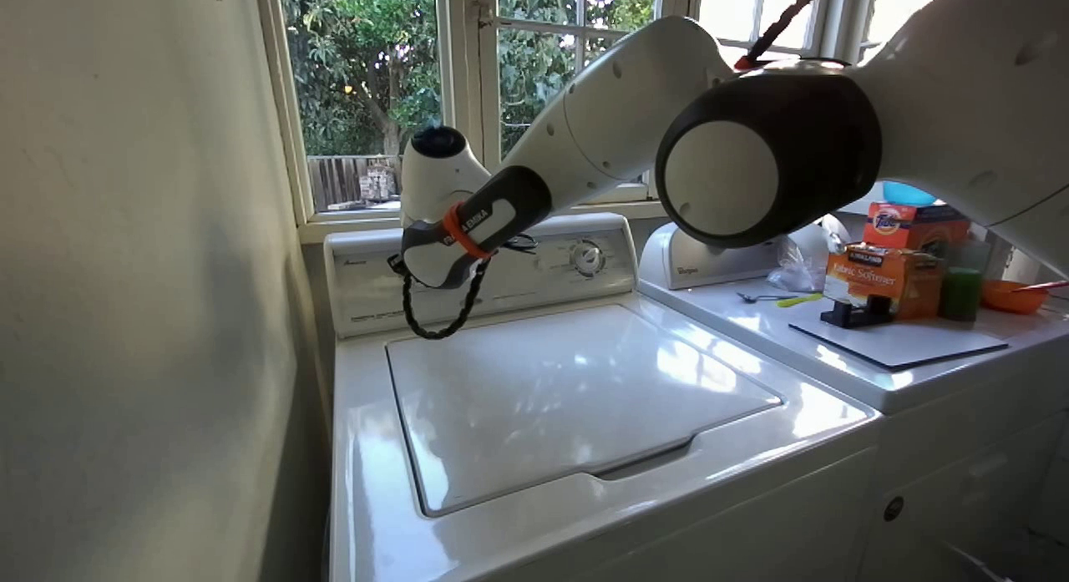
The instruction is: Turn the knob on the far left to the right.
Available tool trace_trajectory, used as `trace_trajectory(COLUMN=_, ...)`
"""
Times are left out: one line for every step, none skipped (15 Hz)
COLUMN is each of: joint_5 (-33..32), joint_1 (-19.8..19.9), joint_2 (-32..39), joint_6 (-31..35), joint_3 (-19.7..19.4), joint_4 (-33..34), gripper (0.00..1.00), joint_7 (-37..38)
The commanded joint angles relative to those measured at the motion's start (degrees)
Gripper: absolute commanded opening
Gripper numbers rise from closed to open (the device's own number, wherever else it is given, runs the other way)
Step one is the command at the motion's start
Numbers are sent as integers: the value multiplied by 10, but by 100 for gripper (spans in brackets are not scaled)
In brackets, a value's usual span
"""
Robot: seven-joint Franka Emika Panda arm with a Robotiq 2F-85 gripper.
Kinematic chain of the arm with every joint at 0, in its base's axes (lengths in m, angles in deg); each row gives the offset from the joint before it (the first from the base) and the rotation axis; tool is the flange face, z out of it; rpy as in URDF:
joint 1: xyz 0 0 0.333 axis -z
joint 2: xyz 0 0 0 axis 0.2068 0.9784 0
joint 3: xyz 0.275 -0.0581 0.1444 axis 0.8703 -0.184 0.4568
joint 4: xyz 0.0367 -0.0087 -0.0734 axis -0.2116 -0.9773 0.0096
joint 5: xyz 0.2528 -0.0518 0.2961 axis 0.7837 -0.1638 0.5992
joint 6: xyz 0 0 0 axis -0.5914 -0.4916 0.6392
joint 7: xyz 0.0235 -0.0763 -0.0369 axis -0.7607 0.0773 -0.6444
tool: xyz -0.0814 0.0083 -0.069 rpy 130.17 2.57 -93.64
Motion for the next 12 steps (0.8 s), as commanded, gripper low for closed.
trace_trajectory(joint_5=18, joint_1=8, joint_2=2, joint_6=-12, joint_3=13, joint_4=13, gripper=4, joint_7=7)
trace_trajectory(joint_5=23, joint_1=11, joint_2=0, joint_6=-11, joint_3=18, joint_4=11, gripper=4, joint_7=7)
trace_trajectory(joint_5=40, joint_1=22, joint_2=-6, joint_6=-7, joint_3=37, joint_4=6, gripper=4, joint_7=1)
trace_trajectory(joint_5=51, joint_1=28, joint_2=-8, joint_6=-7, joint_3=47, joint_4=5, gripper=4, joint_7=0)
trace_trajectory(joint_5=71, joint_1=41, joint_2=-13, joint_6=-1, joint_3=67, joint_4=0, gripper=4, joint_7=-4)
trace_trajectory(joint_5=87, joint_1=51, joint_2=-15, joint_6=1, joint_3=85, joint_4=-1, gripper=4, joint_7=-8)
trace_trajectory(joint_5=105, joint_1=62, joint_2=-17, joint_6=3, joint_3=102, joint_4=-2, gripper=4, joint_7=-8)
trace_trajectory(joint_5=120, joint_1=72, joint_2=-17, joint_6=2, joint_3=117, joint_4=-1, gripper=4, joint_7=-7)
trace_trajectory(joint_5=134, joint_1=82, joint_2=-17, joint_6=2, joint_3=132, joint_4=0, gripper=4, joint_7=-5)
trace_trajectory(joint_5=147, joint_1=91, joint_2=-17, joint_6=3, joint_3=147, joint_4=1, gripper=4, joint_7=-3)
trace_trajectory(joint_5=159, joint_1=99, joint_2=-16, joint_6=5, joint_3=159, joint_4=3, gripper=4, joint_7=0)
trace_trajectory(joint_5=171, joint_1=106, joint_2=-15, joint_6=5, joint_3=172, joint_4=3, gripper=4, joint_7=2)
